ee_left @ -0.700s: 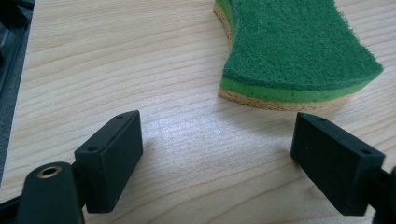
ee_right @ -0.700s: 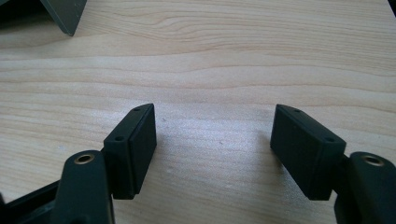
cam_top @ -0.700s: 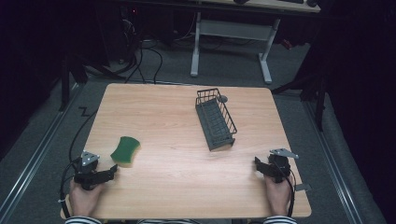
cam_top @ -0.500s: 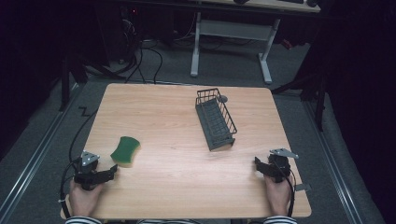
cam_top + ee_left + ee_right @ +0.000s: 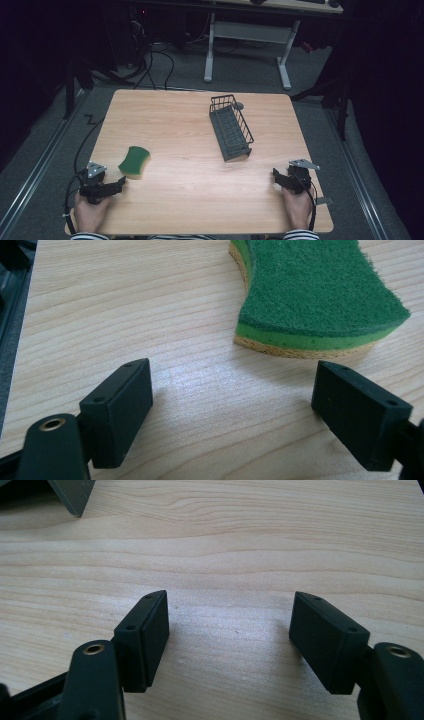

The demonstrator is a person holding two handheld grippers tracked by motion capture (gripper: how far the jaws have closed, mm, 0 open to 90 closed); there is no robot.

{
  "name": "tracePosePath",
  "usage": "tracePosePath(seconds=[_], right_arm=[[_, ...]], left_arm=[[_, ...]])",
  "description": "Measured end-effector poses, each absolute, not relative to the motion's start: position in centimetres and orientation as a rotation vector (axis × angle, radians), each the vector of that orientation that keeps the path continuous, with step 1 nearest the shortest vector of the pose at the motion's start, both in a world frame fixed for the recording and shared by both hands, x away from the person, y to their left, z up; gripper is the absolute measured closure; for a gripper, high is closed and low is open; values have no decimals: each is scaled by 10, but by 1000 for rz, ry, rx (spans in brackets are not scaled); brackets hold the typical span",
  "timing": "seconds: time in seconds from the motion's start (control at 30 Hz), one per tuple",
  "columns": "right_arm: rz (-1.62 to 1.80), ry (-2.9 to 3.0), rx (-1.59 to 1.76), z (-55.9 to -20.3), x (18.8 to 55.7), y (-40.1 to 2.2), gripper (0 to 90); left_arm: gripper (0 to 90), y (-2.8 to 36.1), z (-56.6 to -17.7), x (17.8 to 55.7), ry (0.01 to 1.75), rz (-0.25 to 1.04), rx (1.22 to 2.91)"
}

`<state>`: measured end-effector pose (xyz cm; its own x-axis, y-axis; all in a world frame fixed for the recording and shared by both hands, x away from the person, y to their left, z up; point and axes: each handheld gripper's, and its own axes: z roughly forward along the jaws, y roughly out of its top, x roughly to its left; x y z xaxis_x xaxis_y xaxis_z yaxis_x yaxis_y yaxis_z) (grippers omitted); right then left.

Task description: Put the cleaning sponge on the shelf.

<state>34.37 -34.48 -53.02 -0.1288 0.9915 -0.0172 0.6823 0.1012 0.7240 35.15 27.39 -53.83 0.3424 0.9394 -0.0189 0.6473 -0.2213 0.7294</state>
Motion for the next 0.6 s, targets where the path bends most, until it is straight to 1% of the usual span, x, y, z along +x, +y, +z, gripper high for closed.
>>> tracePosePath(seconds=[0.23,0.37,0.5,0.6], right_arm=[[783,1864,1631,-530,344,-344,332],[789,1854,1630,-530,341,-342,415],[799,1888,1629,-527,341,-339,457],[829,1889,1636,-524,340,-338,466]], left_arm=[[172,274,-538,351,1385,578,1959],[177,274,-538,351,1388,581,1954],[176,275,-538,351,1390,568,1944],[176,275,-538,351,1390,569,1943]])
